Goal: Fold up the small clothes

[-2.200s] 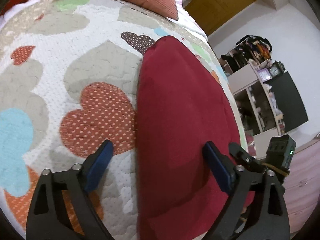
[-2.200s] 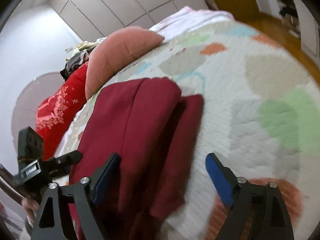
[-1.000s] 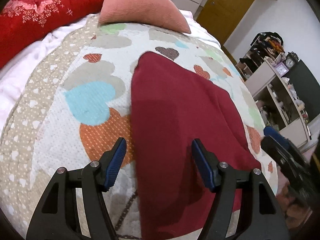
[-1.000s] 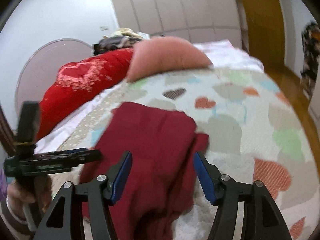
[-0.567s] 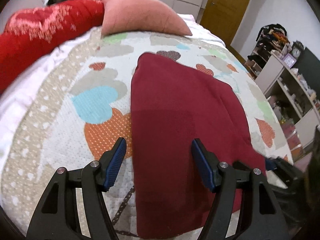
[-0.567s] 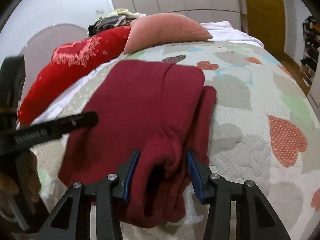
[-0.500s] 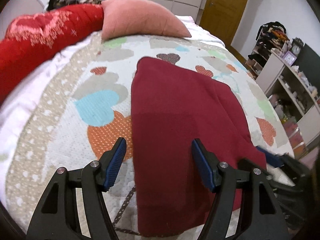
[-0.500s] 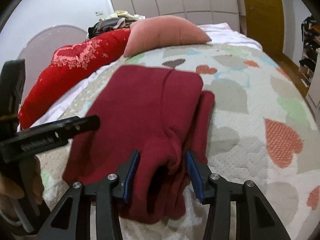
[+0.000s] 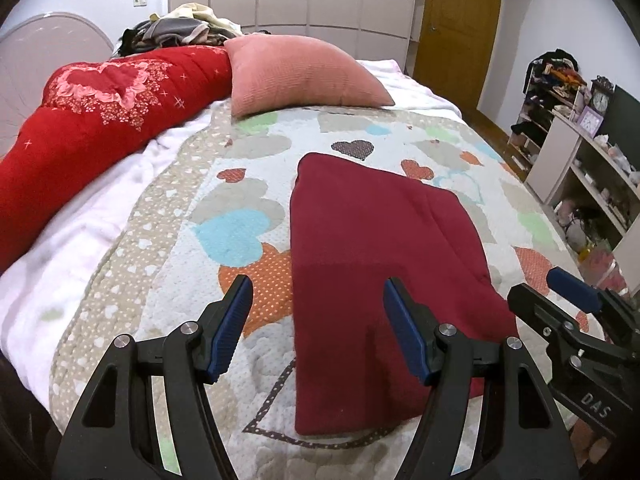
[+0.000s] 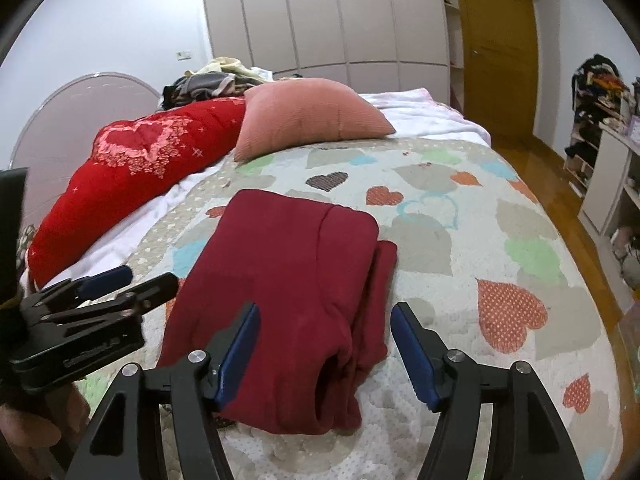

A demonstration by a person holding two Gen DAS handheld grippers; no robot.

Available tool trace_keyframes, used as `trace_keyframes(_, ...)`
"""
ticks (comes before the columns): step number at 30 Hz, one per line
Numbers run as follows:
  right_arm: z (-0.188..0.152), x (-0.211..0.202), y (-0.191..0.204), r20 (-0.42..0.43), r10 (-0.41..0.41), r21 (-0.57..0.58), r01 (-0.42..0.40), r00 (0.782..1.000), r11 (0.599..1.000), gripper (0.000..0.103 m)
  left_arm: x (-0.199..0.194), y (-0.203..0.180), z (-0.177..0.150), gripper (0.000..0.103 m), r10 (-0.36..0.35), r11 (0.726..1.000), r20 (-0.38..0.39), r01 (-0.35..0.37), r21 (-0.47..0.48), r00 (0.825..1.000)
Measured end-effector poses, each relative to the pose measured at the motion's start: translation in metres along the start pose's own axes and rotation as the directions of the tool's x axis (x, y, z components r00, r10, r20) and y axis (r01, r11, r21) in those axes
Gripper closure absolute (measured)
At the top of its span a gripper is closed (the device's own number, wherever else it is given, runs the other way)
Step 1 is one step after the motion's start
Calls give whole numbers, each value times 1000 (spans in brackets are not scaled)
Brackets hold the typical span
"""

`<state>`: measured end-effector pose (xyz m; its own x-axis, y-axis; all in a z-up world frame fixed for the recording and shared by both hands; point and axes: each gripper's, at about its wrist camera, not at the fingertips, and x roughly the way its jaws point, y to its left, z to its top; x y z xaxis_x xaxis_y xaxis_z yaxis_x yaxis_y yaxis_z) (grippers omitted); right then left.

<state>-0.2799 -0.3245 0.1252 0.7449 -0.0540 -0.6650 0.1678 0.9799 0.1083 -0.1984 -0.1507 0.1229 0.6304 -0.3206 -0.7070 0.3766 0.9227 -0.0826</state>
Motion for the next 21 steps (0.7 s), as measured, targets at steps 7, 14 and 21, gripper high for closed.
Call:
trace_keyframes(7,0,0,5,-12,-2,-8,2,1000,1000,37,-4,1,-3,35,28,1000,-6,-28,0,1000)
trace_keyframes(14,-1,-1,12,-16,2,-16,-2,1000,1000,35,-5,-1,-3,35,24,1000,-8,-24,9,1000)
trace_keyframes(21,-1,4,15,-32,5,-18,-6,999,1000,35,-5,-1,-3,35,24,1000,-8,-24,14,1000)
